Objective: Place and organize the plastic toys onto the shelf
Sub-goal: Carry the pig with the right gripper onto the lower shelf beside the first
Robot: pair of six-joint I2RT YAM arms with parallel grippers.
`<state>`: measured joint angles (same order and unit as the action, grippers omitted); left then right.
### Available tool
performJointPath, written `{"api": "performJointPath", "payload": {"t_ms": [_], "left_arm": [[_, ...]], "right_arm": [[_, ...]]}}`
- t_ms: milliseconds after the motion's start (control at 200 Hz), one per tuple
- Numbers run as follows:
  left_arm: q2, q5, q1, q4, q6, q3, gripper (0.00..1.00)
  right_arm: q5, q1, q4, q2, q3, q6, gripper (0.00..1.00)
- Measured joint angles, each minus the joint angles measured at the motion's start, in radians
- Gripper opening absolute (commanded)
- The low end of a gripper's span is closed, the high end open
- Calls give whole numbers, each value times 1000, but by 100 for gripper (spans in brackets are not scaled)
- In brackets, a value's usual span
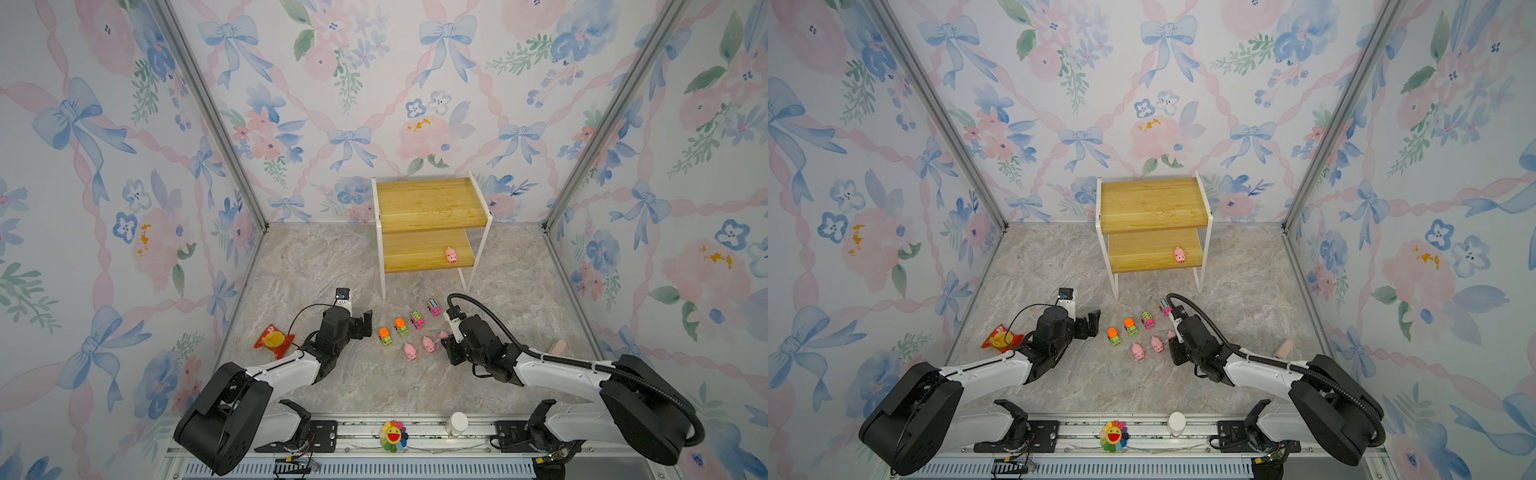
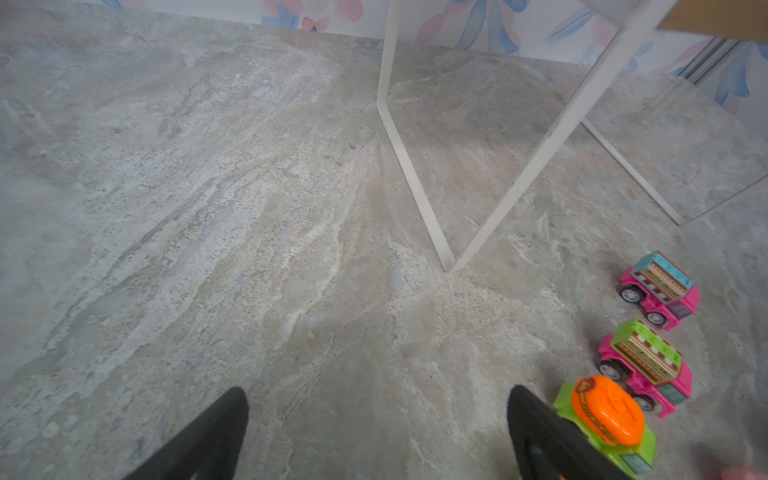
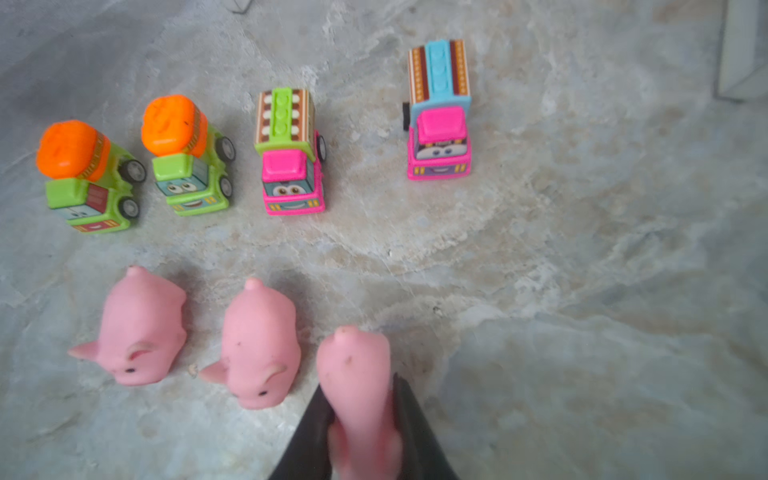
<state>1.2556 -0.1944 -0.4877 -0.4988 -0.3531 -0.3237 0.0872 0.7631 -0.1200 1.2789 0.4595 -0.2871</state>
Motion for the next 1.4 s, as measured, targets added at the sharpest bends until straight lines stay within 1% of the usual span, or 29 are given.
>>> {"api": "performJointPath", "payload": {"t_ms": [180,415,675,1130,1400], "left_arm": [[-5,1,1,0,1,0,98],[-5,45,24,0,4,-4,98],[-6,94,61,6,35,-37,98],[-9,144,72,27,58,-44,98],[-8,156,77,30,66,-51,98]], "right_arm": [[0,-7,66,-38,182,38,27],[31,-48,79,2,365,83,27],[68,-102,55,87,433,98,28],[153,-106,-34,207,531,93,28],[182,-106,-59,263,579,93,28]]}}
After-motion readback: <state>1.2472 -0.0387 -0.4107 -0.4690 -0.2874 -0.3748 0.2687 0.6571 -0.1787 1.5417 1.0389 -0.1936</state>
